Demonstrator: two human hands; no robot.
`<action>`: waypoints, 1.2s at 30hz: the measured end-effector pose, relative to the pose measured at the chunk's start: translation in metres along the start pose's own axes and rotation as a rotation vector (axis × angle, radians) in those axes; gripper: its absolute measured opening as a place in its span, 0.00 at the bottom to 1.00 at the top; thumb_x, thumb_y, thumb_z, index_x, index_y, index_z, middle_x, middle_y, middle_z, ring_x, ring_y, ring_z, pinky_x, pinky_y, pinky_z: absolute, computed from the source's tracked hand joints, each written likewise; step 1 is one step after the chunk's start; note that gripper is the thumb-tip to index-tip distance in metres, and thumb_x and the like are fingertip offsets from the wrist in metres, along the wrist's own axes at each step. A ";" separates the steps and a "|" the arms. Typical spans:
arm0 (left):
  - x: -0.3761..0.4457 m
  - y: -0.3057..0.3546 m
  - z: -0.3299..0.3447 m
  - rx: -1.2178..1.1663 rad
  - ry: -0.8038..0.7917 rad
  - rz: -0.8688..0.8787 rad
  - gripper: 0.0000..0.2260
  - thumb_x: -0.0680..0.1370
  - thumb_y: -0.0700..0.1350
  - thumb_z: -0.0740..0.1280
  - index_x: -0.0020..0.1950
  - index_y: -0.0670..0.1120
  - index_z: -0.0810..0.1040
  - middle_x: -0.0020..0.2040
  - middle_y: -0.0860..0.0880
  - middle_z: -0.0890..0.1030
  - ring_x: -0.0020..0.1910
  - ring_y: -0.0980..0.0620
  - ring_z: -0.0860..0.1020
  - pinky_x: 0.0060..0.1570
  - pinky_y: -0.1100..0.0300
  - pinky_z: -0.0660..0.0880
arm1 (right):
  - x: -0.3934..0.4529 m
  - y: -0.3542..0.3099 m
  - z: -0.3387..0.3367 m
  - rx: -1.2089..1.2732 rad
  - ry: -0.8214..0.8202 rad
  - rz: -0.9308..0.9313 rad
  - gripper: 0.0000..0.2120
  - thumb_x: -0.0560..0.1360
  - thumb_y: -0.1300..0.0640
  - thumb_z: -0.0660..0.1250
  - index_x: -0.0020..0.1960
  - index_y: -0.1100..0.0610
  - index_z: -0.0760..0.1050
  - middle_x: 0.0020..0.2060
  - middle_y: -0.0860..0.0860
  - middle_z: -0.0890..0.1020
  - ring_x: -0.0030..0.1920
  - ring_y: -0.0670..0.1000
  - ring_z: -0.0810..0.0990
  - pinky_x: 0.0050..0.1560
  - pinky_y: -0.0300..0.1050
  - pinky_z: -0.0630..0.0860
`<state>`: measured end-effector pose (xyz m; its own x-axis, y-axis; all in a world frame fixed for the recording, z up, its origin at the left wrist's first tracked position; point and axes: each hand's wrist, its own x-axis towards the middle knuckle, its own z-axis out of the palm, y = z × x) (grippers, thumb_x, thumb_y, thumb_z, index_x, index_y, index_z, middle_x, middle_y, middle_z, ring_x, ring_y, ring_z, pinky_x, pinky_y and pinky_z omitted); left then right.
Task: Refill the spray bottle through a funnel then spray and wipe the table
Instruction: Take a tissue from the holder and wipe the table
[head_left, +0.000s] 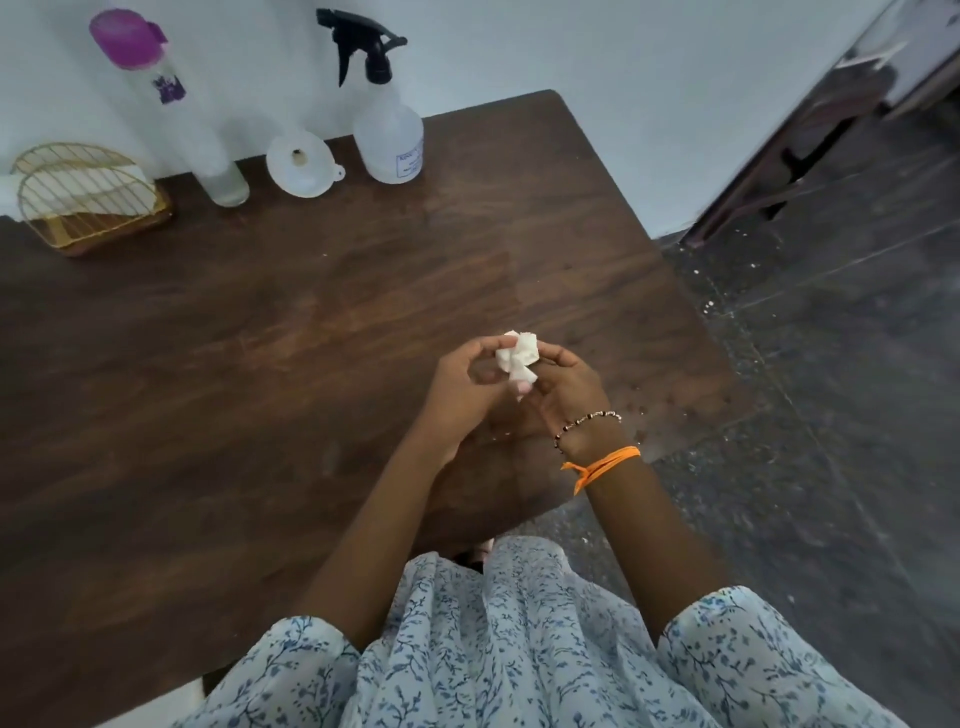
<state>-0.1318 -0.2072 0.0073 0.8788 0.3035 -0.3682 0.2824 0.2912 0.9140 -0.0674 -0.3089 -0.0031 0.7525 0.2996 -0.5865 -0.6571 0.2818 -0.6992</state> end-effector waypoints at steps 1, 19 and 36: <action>0.002 -0.001 0.003 0.030 0.010 0.005 0.20 0.67 0.31 0.73 0.56 0.45 0.78 0.52 0.45 0.83 0.44 0.54 0.80 0.44 0.61 0.78 | -0.004 -0.001 -0.002 -0.007 0.007 -0.036 0.11 0.72 0.76 0.60 0.44 0.63 0.76 0.34 0.54 0.83 0.32 0.49 0.82 0.31 0.39 0.79; 0.120 0.024 0.130 0.172 -0.049 -0.114 0.05 0.71 0.32 0.70 0.42 0.41 0.78 0.34 0.47 0.82 0.30 0.59 0.81 0.33 0.67 0.77 | 0.068 -0.112 -0.104 -0.787 0.045 -0.582 0.19 0.65 0.72 0.72 0.50 0.53 0.79 0.47 0.47 0.81 0.47 0.42 0.80 0.48 0.33 0.76; 0.366 -0.055 0.348 0.660 -0.155 -0.446 0.13 0.78 0.42 0.62 0.61 0.43 0.77 0.58 0.40 0.79 0.57 0.42 0.77 0.61 0.49 0.72 | 0.323 -0.230 -0.295 -0.884 0.483 -0.081 0.08 0.69 0.66 0.68 0.48 0.62 0.77 0.41 0.53 0.79 0.42 0.49 0.75 0.44 0.40 0.70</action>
<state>0.3083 -0.4277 -0.1184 0.6594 0.1424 -0.7382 0.7451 -0.2549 0.6163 0.3398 -0.5456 -0.1526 0.8594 -0.1464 -0.4899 -0.4823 -0.5499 -0.6819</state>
